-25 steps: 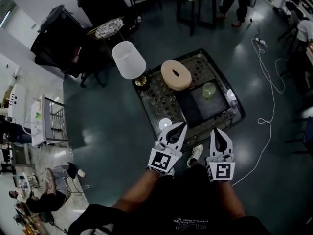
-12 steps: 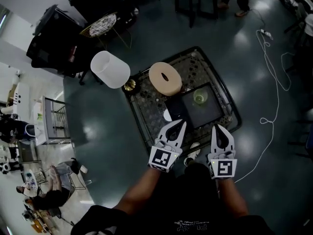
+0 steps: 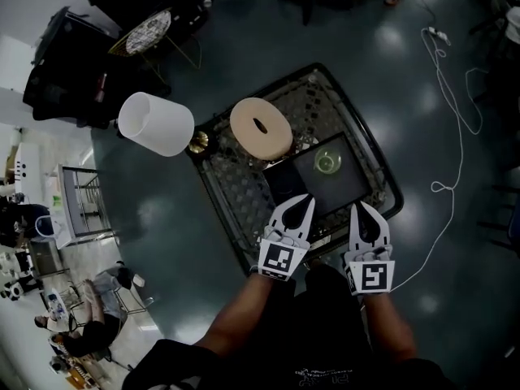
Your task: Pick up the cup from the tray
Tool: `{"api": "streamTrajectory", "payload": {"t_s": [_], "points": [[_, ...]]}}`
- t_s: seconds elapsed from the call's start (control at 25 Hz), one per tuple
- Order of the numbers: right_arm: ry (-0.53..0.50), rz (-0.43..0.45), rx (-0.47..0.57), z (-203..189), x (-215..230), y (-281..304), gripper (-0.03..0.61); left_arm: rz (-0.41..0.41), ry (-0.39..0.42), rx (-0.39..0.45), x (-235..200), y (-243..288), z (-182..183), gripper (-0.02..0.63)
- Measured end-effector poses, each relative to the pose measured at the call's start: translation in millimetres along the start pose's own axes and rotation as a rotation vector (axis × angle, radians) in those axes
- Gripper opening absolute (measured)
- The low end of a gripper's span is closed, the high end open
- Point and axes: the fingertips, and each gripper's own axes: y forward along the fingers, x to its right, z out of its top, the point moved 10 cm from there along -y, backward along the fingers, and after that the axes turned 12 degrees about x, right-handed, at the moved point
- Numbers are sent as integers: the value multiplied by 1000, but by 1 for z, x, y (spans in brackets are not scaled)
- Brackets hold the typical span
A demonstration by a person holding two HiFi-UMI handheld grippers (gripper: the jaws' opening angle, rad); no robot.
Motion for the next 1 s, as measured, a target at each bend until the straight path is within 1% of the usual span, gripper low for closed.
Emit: {"api": "streamTrajectory", "payload": {"t_s": [0.16,0.32,0.4,0.48,0.52,0.6,0.68,0.84,0.96,1.0], "points": [[21,-31,-19,-13,3,7,8,-17,-18,-42,-3,14,-23,2],[41,-55,-35,-22,9,10,8,-5,-57,-71,-7,32,-49,2],[42,-53,-51,-26,12,9,8,0,-61,-87,-7,40,-59,2],[43,-56,-66,-29,16,9,8,3,-53,-102,-7,47,-67,15],[44,-60,-72,-31,18,9,8,3,-47,-109,-8,51,-70,33],[48,-67,-79,-33,22,10,8,5,-38,-122,-9,58,-77,111],[51,-67,-81,-35,26,12,8,13,-34,-139,-10,64,-84,170],[57,-63,-77,-36,31,14,8,31,-22,-168,-10,75,-97,271],[63,-52,-62,-37,32,15,8,39,-24,-188,-11,85,-107,323],[65,-48,-54,-37,32,15,8,43,-28,-195,-12,89,-110,331]]}}
